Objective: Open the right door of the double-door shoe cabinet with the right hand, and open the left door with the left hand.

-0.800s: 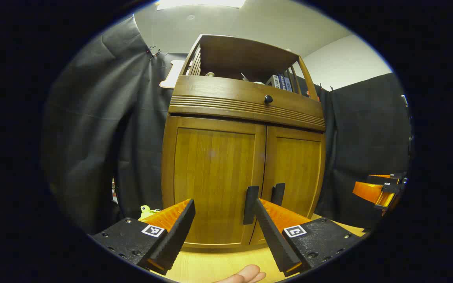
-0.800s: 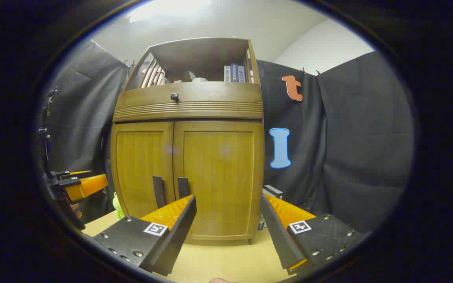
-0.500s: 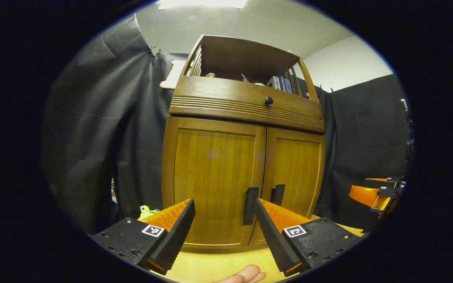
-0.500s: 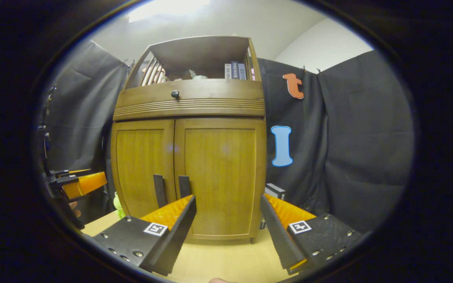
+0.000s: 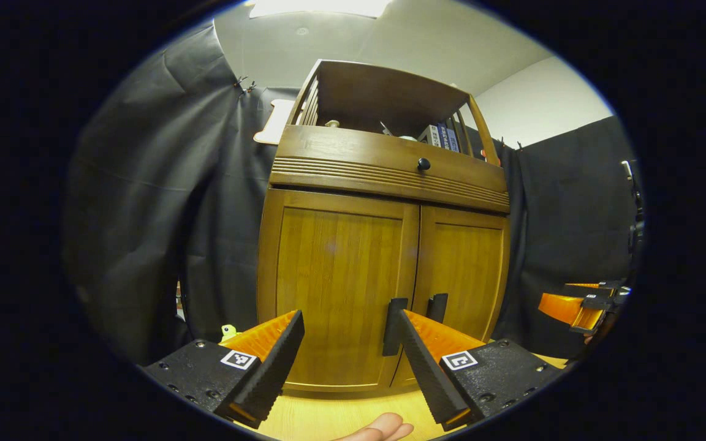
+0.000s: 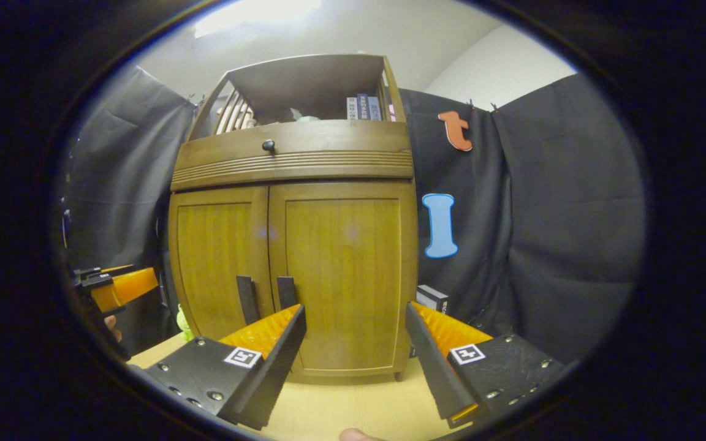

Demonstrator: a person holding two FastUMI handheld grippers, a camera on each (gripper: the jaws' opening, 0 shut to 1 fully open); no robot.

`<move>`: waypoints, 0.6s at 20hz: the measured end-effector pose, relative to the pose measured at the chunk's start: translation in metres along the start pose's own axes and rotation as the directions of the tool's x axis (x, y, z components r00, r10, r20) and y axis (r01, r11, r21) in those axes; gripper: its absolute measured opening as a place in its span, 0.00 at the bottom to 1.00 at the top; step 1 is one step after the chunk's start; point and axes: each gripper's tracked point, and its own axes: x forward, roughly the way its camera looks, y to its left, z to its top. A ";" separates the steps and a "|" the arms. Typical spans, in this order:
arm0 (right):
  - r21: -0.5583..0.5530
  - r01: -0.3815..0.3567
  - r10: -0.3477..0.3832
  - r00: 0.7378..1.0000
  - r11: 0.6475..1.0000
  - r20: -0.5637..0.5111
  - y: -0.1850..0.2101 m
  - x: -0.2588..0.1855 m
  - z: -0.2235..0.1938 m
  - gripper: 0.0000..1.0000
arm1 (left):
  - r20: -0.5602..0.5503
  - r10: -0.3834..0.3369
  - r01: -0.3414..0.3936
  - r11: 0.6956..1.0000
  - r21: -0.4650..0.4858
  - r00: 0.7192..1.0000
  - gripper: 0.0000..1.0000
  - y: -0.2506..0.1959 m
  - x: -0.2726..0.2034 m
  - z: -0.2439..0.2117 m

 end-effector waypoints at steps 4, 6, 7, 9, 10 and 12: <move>0.012 -0.035 0.036 0.998 0.999 -0.047 0.011 0.003 -0.011 0.96 | -0.010 0.005 -0.005 1.000 0.010 1.000 0.89 0.003 0.004 -0.003; 0.026 -0.073 0.075 0.995 0.997 -0.065 0.022 0.005 -0.015 0.99 | -0.018 0.012 -0.011 1.000 0.014 1.000 0.89 0.006 0.009 -0.005; 0.028 -0.083 0.085 0.994 0.996 -0.073 0.025 0.007 -0.017 0.94 | -0.021 0.013 -0.013 1.000 0.013 1.000 0.89 0.005 0.010 -0.005; 0.024 -0.101 0.102 0.992 0.995 -0.080 0.031 0.011 -0.018 0.96 | -0.026 0.011 -0.010 1.000 0.015 1.000 0.89 0.006 0.012 -0.006; 0.025 -0.107 0.108 0.991 0.994 -0.082 0.033 0.013 -0.020 0.96 | -0.026 0.007 -0.006 1.000 0.020 1.000 0.89 0.006 0.012 -0.006; 0.033 -0.123 0.126 0.988 0.992 -0.092 0.041 0.020 -0.023 0.94 | -0.022 0.006 -0.005 1.000 0.018 1.000 0.89 0.007 0.014 -0.006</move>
